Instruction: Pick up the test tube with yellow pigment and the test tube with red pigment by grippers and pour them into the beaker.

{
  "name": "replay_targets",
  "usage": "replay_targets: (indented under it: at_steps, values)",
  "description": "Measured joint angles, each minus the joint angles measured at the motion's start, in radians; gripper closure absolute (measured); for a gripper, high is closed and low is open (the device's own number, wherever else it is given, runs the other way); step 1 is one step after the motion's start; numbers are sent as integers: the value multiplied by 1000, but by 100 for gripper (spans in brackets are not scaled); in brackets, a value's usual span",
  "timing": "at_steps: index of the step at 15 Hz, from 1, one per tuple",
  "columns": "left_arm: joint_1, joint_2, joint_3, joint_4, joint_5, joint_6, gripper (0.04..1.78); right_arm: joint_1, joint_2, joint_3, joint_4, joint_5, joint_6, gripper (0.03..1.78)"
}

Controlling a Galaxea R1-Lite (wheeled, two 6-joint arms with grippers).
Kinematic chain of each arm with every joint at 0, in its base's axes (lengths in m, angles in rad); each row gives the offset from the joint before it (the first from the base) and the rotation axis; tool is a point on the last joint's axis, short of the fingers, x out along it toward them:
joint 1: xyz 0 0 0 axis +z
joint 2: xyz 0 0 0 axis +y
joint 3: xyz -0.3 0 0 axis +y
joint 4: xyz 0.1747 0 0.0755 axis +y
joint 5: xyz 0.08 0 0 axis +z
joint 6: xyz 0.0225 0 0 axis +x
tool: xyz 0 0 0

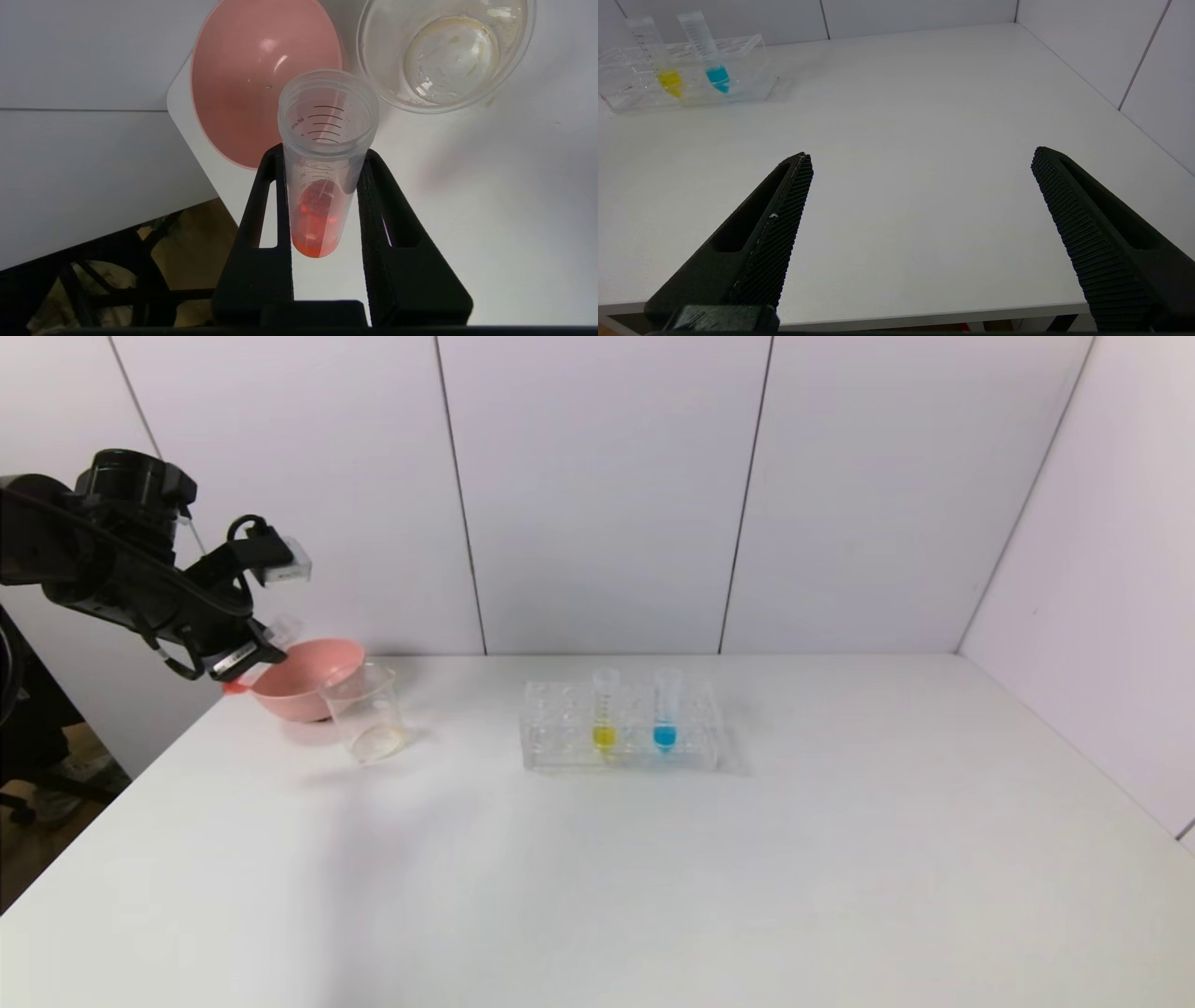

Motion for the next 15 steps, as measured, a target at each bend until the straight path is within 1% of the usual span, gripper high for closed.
replay_targets:
  at_steps: [4,8,10,12,15]
  values:
    - [-41,42,-84,13,125,100,139,0,0,0,0,0,0,10]
    - [-99,69,-123,51,244,133,139,0,0,0,0,0,0,10]
    - [-121,76,-124,52,275,149,139,0,0,0,0,0,0,10]
    - [-127,79,-129,52,311,210,139,0,0,0,0,0,0,10]
    - [-130,82,-150,51,333,311,139,0,0,0,0,0,0,10]
